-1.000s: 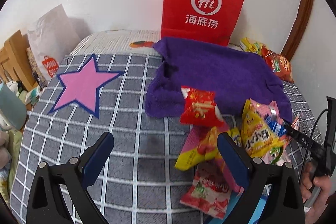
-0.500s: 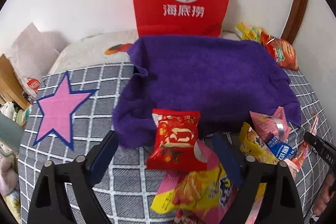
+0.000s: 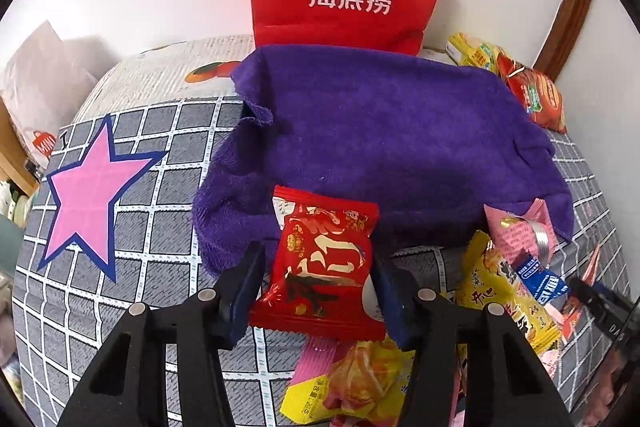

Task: Organize snacks
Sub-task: 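Carry both packets onto the purple towel and open both tools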

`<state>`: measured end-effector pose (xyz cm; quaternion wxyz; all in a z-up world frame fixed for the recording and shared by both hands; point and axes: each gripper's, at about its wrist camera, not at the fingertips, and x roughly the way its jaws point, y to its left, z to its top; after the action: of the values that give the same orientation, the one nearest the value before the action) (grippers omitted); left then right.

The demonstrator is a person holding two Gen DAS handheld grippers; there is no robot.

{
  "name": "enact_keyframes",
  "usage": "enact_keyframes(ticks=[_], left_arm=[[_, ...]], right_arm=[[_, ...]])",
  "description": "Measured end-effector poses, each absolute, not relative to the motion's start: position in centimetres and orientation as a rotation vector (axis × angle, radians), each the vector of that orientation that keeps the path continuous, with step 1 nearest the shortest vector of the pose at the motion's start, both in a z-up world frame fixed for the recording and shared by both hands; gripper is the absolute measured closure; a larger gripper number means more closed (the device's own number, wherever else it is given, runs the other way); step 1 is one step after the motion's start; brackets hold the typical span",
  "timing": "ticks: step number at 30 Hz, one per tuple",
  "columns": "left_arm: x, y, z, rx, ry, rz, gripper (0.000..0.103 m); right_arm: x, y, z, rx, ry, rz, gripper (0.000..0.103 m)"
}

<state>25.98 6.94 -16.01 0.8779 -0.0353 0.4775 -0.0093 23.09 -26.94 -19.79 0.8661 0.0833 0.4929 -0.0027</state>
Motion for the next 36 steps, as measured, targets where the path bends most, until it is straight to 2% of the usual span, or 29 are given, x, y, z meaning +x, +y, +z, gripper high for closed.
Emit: enact_keyframes(ticks=[3,5,6,7,8,9,22,32,36], left_arm=[[25.6,7.5,-15.5,-0.086,0.988,-0.018,0.052],[25.3,7.8,-15.0,-0.093,0.981,-0.018,0.052],[25.1,7.9,-14.8,-0.094,0.98,-0.018,0.052],[24.9,8.1,-14.6,-0.095,0.978,-0.017,0.052],[24.6,8.2,-14.4,-0.096,0.974,-0.015,0.052],[24.4,8.4,-14.2,-0.097,0.97,-0.013,0.052],[22.6,9.1,-10.0,-0.108,0.9,-0.006,0.052],[24.9,8.8,-4.6,-0.094,0.838,0.0,0.052],[26.5,8.5,-3.1,-0.076,0.821,-0.003,0.052]], right_arm=[[23.1,-26.3,-20.3,0.172,1.028,-0.018,0.047],[23.2,-25.4,-20.4,0.137,0.995,-0.008,0.049],[23.4,-24.9,-20.5,0.109,0.981,-0.008,0.063],[23.5,-24.5,-20.6,0.07,0.972,-0.014,0.072],[23.7,-23.9,-20.6,0.022,0.969,-0.014,0.08],[23.8,-23.5,-20.6,-0.008,0.967,-0.006,0.084],[22.3,-23.0,-14.0,0.036,0.852,0.073,0.085],[26.1,-20.3,-5.3,0.026,0.74,0.171,0.085],[28.0,-18.9,-3.4,0.007,0.715,0.197,0.085]])
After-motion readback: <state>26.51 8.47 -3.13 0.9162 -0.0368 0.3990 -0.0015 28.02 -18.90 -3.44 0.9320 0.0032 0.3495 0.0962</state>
